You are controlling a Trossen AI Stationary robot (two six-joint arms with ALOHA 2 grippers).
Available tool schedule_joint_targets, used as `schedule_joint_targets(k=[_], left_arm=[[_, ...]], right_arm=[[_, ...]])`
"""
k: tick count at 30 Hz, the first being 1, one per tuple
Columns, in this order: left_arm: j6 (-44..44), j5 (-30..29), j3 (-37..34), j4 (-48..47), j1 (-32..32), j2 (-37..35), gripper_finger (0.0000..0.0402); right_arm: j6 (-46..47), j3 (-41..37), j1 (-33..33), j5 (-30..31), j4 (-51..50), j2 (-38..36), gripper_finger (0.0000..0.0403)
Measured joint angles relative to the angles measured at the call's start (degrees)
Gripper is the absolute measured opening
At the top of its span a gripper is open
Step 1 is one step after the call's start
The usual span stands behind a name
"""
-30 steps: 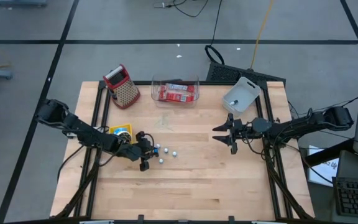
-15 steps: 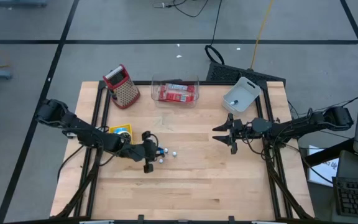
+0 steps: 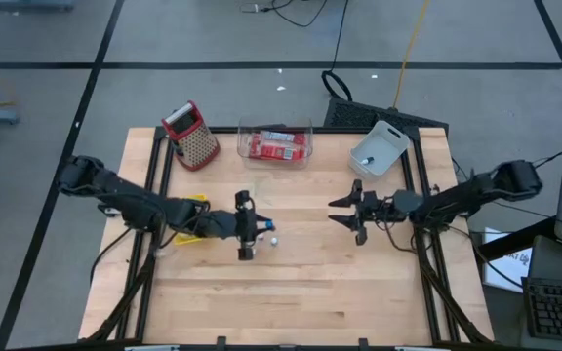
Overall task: Pick & Place Food Item
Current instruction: Put the blue food coloring bottle into the white bin
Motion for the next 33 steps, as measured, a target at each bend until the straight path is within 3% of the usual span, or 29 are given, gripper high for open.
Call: schedule_joint_targets(k=[10,18,26,33], left_arm=[[-0.4,2.0,0.1,2.8,3.0,0.0,0.0074],[-0.2,2.1,0.1,3.5,3.0,0.0,0.0077],[0.2,2.1,0.1,3.1,3.0,0.0,0.0079],[0.3,2.1,0.1,3.2,3.0,0.0,0.0080]], right_arm=[[-0.9,14.8,0.9,-0.2,-0.2,18.1,0.0167],[-1.0,25.5,0.9,-0.1,-0.4,31.3,0.0210],[-0.9,32.1,0.9,-0.3,-0.7,37.1,0.0262],[-1.5,34.1,0.9,-0.3,-1.1,38.7,0.0262]])
